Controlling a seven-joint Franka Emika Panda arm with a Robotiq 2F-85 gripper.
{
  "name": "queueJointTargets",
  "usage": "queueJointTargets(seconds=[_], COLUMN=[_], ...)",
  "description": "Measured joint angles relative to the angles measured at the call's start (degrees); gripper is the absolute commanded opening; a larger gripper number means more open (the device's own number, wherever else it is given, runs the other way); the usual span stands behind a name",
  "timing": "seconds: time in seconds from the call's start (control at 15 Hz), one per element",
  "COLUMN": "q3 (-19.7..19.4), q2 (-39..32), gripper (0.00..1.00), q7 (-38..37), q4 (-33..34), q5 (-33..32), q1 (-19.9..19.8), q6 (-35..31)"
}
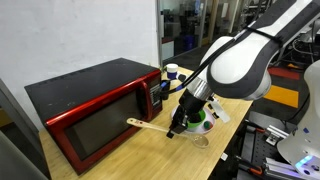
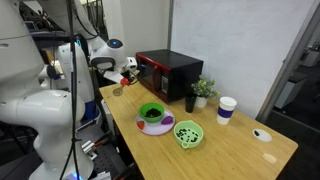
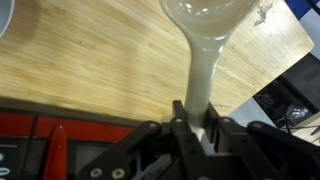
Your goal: Use the spoon to transfer one scoop of contents from the dark green bowl to the light green bowl
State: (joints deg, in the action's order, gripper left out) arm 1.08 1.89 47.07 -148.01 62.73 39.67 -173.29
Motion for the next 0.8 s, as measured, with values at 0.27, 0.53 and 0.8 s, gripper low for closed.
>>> queueJointTargets(seconds=[0.27,0.53,0.8], q3=[-0.01,-0.02,-0.02], q2=[-1.18,-1.28,-1.28], gripper=[0.22,0.22,0.22], q7=[0.06,0.06,0.05], q4=[0.4,0.46,0.49], q5=[0.07,0.07,0.07], q1=[-0.01,-0.01,-0.01], q6=[-0.08,-0.09,-0.09])
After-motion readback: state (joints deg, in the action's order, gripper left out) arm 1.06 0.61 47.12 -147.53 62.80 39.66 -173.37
